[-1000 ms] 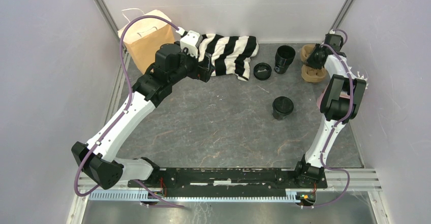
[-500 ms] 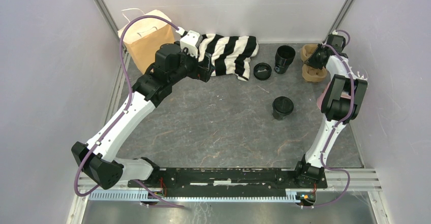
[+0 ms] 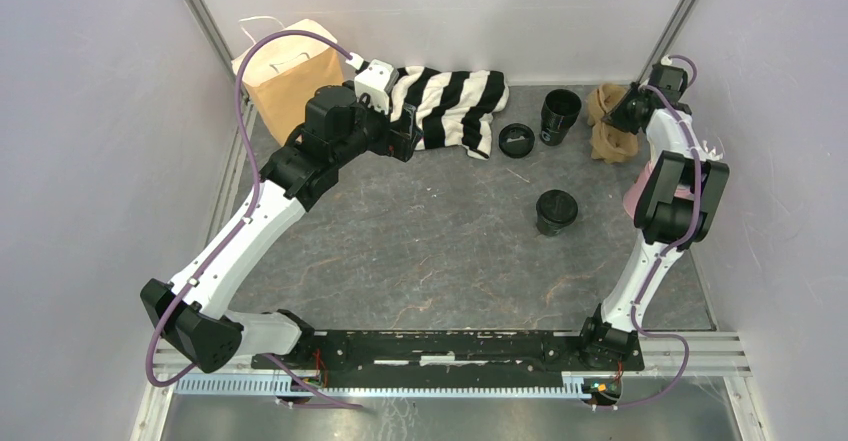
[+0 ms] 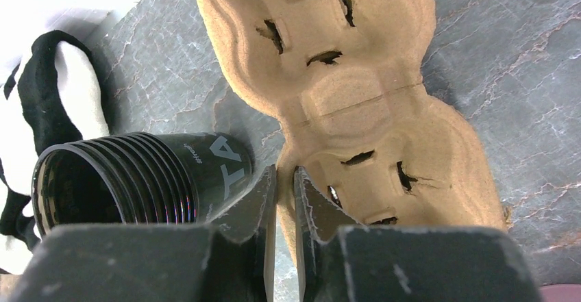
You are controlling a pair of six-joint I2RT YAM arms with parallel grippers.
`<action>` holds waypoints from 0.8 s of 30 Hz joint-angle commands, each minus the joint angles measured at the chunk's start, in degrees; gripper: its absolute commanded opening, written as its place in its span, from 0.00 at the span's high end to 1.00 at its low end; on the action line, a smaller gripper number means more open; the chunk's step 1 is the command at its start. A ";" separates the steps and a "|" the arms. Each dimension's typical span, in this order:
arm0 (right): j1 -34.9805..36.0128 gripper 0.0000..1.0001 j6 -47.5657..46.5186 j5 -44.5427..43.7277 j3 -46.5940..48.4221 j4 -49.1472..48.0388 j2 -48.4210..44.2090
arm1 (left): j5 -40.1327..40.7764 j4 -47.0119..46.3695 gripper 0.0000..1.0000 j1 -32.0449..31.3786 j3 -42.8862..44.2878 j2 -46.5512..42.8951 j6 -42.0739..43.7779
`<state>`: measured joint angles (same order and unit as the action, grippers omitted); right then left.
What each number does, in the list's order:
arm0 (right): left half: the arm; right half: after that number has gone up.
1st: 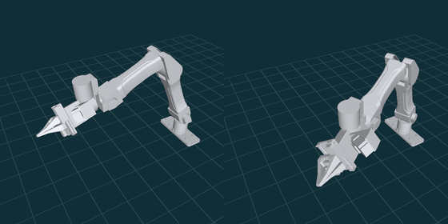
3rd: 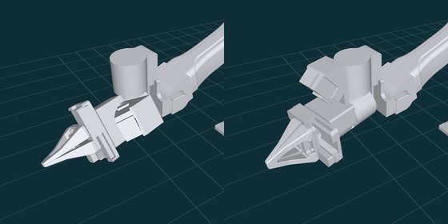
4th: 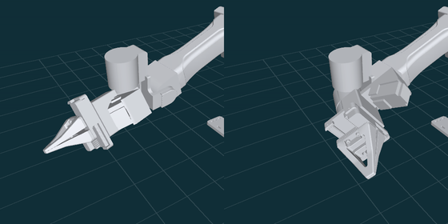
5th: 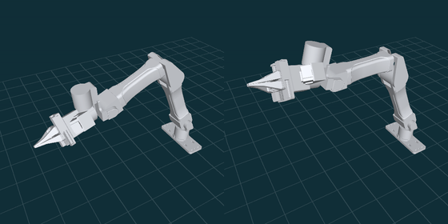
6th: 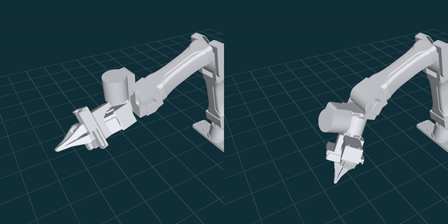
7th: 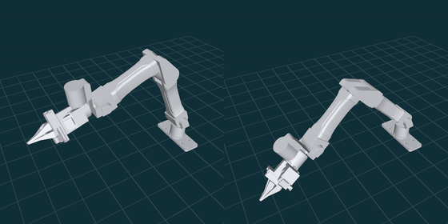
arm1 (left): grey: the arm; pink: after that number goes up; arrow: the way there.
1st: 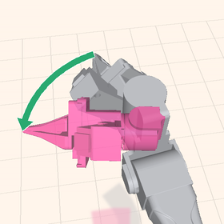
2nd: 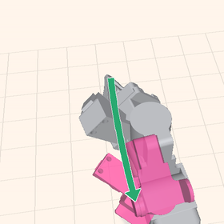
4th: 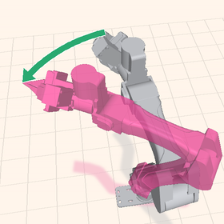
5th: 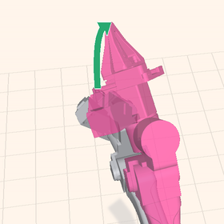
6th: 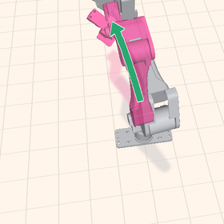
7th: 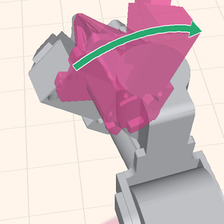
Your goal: Pack the takeout coffee
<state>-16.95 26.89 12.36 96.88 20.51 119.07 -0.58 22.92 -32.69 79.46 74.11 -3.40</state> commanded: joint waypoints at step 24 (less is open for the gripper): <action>9.59 1.00 -12.44 -26.05 4.25 5.11 -5.62 | -2.32 -1.56 0.00 0.33 1.52 -2.00 1.53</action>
<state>-10.72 18.52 -3.09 97.30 24.86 115.28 -2.04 22.87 -32.69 79.46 74.08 -3.40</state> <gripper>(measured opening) 0.134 0.994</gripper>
